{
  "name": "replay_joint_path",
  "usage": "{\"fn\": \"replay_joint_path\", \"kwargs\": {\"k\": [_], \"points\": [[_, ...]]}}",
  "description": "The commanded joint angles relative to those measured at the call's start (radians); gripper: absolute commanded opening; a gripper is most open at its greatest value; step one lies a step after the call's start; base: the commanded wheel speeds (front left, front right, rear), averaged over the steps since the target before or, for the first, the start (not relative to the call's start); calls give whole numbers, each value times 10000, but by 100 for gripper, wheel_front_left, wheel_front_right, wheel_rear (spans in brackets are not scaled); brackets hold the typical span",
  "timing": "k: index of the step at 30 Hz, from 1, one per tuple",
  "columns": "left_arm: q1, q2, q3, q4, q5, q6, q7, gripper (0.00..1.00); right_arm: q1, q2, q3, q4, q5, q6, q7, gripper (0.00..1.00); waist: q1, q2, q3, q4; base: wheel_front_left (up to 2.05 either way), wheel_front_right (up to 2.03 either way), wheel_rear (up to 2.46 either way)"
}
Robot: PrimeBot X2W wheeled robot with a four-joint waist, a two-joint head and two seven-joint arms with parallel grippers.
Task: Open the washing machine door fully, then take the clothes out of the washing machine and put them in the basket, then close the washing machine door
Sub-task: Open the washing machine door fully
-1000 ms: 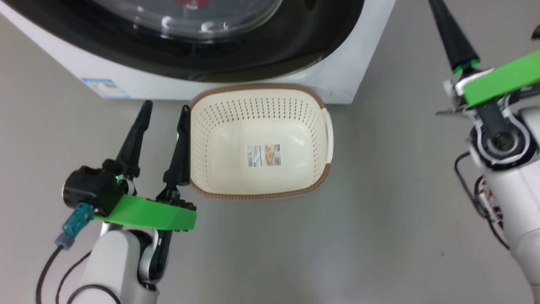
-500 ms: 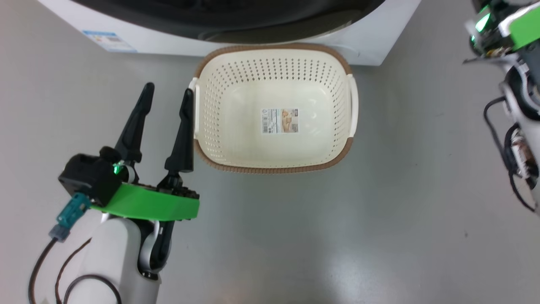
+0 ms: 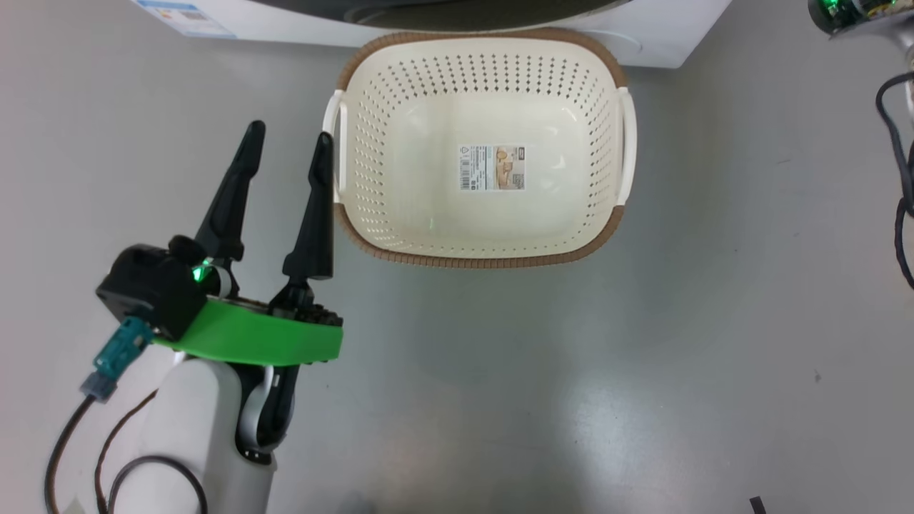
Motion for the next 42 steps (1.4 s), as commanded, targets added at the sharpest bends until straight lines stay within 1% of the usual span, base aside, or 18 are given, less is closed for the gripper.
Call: {"fn": "replay_joint_path", "kwargs": {"k": [1, 8, 17, 26, 35, 42], "points": [[-123, 273, 218, -290, -43, 43, -76, 100, -164, 93, -10, -183, 132, 8, 248, 0, 0, -1, 104, 60, 0, 0, 0], [-171, 273, 169, -235, -176, 44, -76, 100, -642, 161, 28, 36, 93, 8, 833, 0, 0, -1, 243, 158, 0, 0, 0], [-172, 273, 196, -121, -328, 112, -76, 100, -798, 403, 284, 208, -211, 8, 1158, 0, 0, -1, 192, 204, 0, 0, 0], [-12, 273, 264, 60, -379, 165, -76, 100, -314, 511, 365, 76, -375, 8, 1549, 0, 0, -1, -247, 260, 0, 0, 0], [128, 273, 447, 191, -253, 189, -76, 100, 95, 701, 448, 117, -508, 8, 1857, 0, 0, -1, -671, 115, 0, 0, 0], [174, 273, 540, 243, -171, 171, -76, 100, 531, 788, 566, -278, -768, 8, 2069, 0, 0, -1, -928, -15, 0, 0, 0]]}}
